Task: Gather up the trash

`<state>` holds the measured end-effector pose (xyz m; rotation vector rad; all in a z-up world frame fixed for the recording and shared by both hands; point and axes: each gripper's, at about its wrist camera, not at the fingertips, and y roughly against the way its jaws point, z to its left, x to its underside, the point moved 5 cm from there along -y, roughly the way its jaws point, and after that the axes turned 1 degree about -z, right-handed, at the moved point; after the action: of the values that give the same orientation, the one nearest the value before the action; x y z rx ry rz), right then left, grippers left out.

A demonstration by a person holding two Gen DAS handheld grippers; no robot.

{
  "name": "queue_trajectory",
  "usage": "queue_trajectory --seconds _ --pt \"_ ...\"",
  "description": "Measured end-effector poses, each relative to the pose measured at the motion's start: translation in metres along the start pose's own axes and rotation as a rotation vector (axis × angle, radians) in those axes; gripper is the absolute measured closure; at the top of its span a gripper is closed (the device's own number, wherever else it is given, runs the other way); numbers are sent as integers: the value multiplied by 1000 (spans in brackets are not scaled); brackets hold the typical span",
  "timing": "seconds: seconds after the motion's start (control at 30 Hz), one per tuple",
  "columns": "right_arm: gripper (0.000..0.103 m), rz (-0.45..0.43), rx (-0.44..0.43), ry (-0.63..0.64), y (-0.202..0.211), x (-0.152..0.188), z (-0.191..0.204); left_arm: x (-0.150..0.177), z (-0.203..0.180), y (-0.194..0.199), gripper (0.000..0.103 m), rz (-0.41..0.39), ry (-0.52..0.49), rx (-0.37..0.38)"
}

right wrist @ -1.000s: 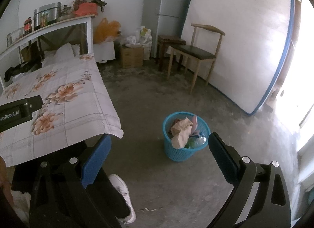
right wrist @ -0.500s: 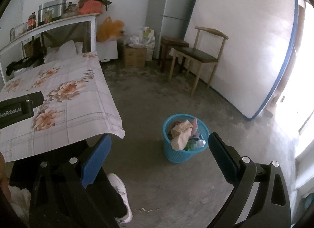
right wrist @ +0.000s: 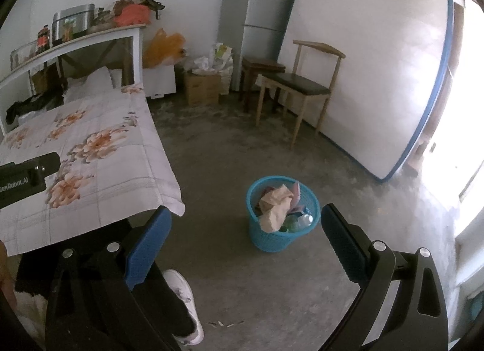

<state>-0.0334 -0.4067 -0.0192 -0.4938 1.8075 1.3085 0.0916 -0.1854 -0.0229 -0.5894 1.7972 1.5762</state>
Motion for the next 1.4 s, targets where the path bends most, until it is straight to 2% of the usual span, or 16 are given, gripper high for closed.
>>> queue_trajectory --seconds 0.57,0.8,1.1,1.4 --pt "8 1 21 -22 -1 -1 -14 0 7 2 6 -6 -13 -12" --pt "8 -2 11 -16 -1 -1 -13 -3 24 6 6 -29 -48 -54" --pt "8 -11 -12 3 -1 -4 -6 -2 51 8 6 -25 -32 -105" --pt "8 -18 -20 6 0 -6 -5 4 57 8 6 -9 -44 -113"
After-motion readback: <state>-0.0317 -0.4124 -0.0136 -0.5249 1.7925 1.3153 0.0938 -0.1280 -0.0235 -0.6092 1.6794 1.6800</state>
